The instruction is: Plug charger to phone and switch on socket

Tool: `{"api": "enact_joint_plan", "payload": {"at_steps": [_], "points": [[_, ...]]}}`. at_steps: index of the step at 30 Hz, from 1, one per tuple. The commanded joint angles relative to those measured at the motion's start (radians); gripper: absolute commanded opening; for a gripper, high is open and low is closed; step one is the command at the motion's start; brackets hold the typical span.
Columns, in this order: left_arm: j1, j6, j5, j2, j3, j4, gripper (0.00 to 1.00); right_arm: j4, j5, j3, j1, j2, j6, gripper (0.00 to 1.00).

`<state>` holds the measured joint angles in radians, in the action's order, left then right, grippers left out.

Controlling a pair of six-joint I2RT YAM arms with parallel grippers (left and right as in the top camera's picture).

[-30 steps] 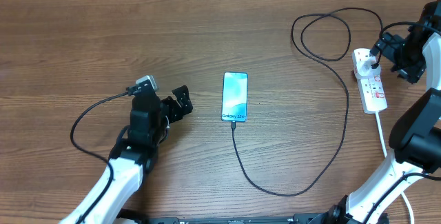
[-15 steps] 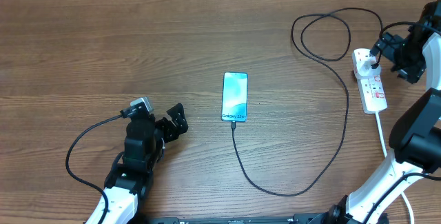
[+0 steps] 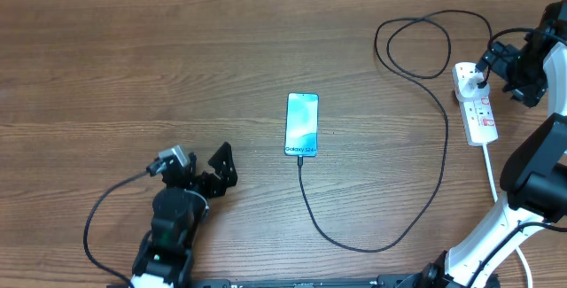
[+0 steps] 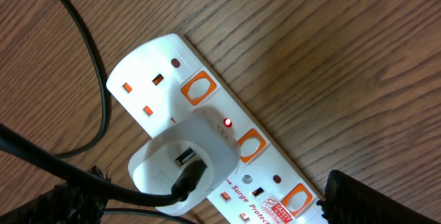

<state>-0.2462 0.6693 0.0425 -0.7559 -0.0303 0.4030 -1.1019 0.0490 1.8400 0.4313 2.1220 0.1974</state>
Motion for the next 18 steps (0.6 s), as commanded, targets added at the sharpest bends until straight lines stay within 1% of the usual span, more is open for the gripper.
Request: {"api": "enact_joint_plan", "payload": {"at_steps": [1, 6, 10, 18], "points": [[0.006, -0.074, 0.024, 0.12, 0.026, -0.045, 1.0, 0.002, 0.005, 0.01, 0.002, -0.001, -0.005, 1.0], [0.006, -0.22, 0.028, 0.26, 0.026, -0.153, 1.0, 0.002, 0.005, 0.01, 0.002, -0.001, -0.005, 1.0], [0.006, -0.286, 0.03, 0.369, 0.026, -0.251, 0.99, 0.002, 0.005, 0.01, 0.002, -0.001, -0.005, 1.0], [0.006, -0.294, 0.074, 0.582, 0.026, -0.467, 1.0, 0.002, 0.005, 0.01, 0.002, -0.001, -0.005, 1.0]]}}
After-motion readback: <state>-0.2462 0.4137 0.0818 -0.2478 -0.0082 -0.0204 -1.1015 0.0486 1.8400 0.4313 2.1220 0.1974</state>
